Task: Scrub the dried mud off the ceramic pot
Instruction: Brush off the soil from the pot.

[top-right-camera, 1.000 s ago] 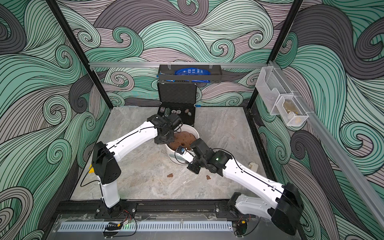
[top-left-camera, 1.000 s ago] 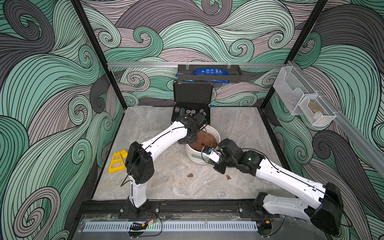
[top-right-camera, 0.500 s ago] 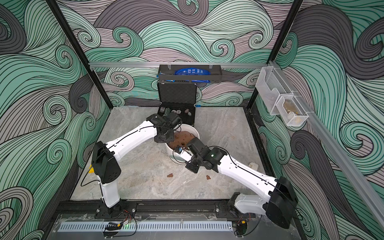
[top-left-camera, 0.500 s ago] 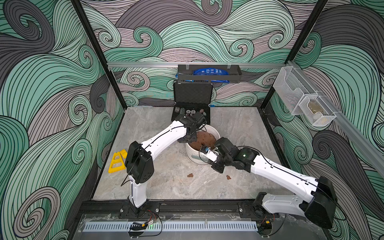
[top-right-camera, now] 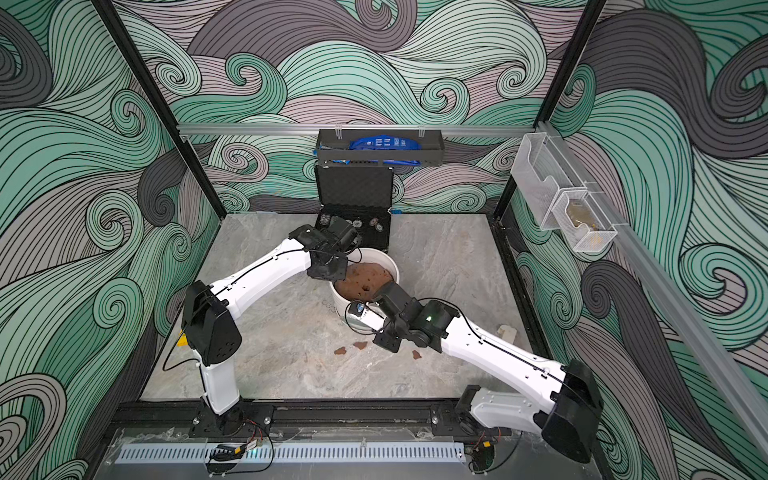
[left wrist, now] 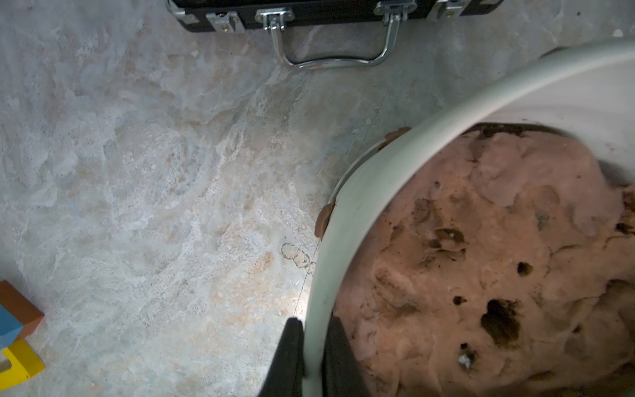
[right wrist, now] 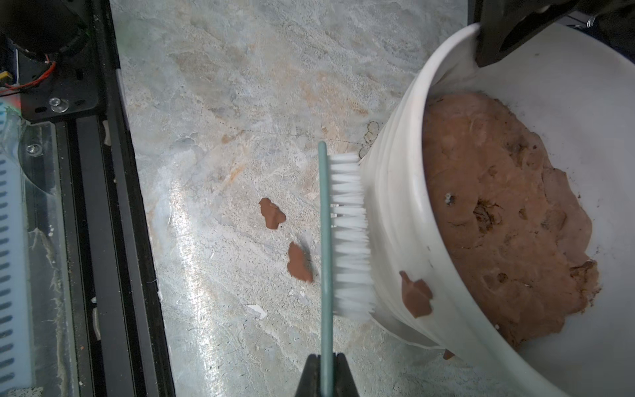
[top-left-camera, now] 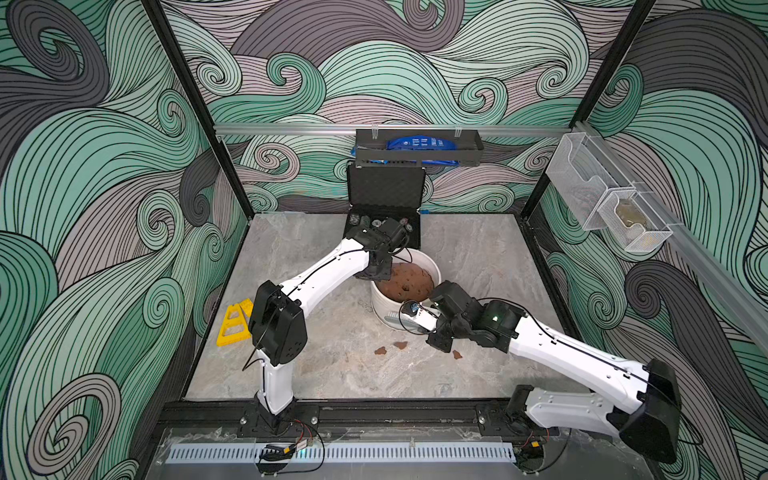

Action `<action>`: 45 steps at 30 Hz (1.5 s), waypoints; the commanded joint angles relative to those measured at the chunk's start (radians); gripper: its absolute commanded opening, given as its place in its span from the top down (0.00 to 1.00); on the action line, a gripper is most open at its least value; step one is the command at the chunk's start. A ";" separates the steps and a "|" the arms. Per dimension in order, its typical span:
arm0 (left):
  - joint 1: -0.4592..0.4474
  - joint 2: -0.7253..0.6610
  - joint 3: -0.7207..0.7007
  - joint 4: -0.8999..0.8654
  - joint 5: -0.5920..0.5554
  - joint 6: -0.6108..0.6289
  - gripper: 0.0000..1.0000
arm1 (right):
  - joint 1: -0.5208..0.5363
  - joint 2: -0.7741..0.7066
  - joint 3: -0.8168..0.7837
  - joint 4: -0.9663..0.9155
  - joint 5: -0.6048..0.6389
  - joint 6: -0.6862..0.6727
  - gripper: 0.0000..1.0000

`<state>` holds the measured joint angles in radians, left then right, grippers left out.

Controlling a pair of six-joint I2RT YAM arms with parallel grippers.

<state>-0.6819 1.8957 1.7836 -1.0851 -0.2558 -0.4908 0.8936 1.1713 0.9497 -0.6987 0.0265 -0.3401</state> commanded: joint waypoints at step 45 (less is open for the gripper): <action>0.138 0.030 0.036 0.067 0.258 0.386 0.95 | -0.001 0.020 -0.035 -0.020 0.069 -0.036 1.00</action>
<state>-0.5587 1.9011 1.7855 -1.0092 -0.0357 -0.1467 0.8845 1.2034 0.9001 -0.6998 0.0769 -0.3660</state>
